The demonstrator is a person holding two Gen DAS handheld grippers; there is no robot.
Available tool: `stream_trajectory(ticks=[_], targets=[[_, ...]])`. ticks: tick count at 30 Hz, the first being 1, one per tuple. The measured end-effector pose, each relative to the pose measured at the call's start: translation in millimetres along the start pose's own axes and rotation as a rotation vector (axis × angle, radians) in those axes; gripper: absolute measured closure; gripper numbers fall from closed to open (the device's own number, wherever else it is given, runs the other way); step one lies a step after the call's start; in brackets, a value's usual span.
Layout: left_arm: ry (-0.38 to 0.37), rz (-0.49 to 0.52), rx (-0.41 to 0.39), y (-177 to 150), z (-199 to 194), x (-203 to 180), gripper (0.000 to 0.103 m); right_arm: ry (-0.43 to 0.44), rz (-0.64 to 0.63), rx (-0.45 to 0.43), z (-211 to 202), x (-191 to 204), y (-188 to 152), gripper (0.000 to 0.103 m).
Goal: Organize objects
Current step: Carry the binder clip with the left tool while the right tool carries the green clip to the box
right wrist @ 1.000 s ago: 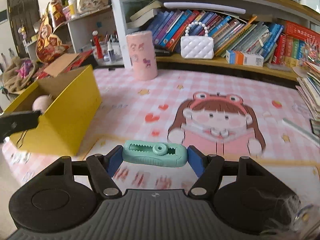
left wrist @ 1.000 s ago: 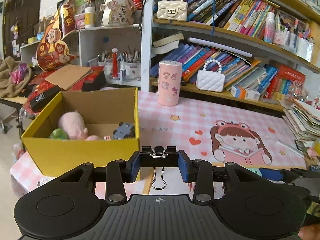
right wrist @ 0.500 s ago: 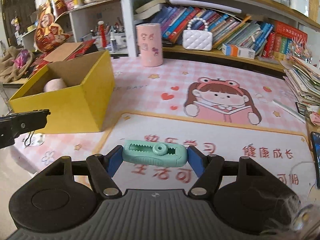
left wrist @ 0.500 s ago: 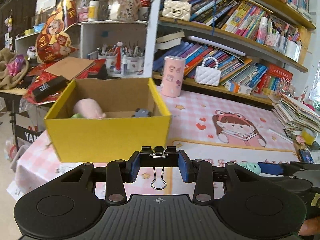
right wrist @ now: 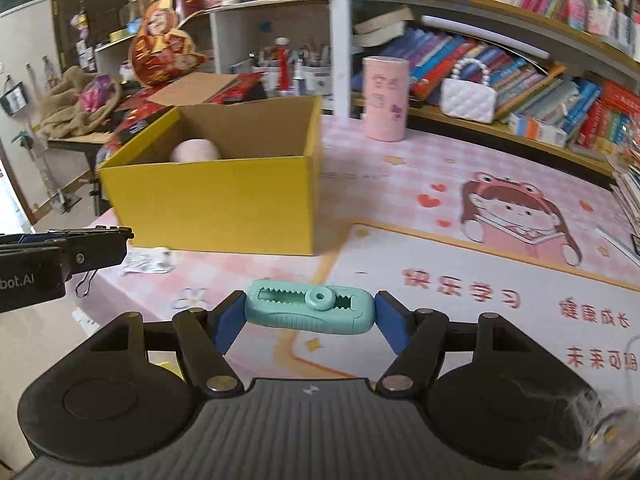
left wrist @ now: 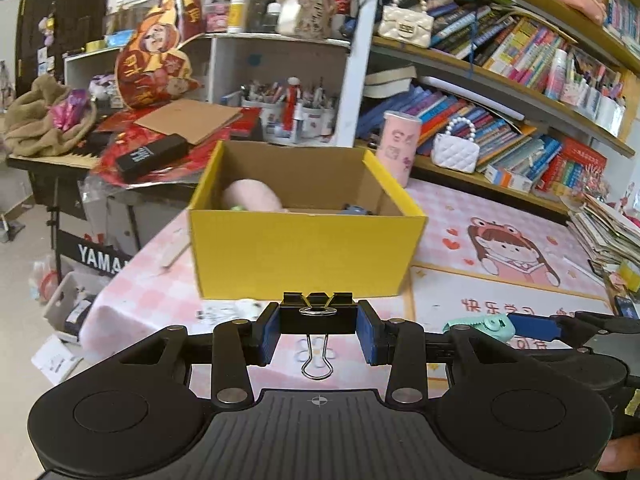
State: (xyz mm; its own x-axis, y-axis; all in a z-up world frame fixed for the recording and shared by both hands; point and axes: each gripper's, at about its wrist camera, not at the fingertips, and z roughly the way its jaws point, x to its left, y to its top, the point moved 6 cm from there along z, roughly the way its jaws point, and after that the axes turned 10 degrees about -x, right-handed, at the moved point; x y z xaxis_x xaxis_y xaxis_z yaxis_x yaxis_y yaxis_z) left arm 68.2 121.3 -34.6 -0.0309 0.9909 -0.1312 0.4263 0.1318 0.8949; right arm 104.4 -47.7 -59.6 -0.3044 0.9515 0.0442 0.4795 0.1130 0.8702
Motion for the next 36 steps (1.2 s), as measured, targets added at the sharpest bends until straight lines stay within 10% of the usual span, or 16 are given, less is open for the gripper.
stream_trajectory(ticks=[23,36], targets=[[-0.020,-0.007,0.009,-7.6,-11.3,35.4,0.065,0.008,0.005,0.017,2.4,48.6,-1.9,0.035],[0.017,-0.036,-0.103,46.7,22.0,47.3,0.065,0.058,-0.073,-0.085,34.3,56.8,50.2,0.035]])
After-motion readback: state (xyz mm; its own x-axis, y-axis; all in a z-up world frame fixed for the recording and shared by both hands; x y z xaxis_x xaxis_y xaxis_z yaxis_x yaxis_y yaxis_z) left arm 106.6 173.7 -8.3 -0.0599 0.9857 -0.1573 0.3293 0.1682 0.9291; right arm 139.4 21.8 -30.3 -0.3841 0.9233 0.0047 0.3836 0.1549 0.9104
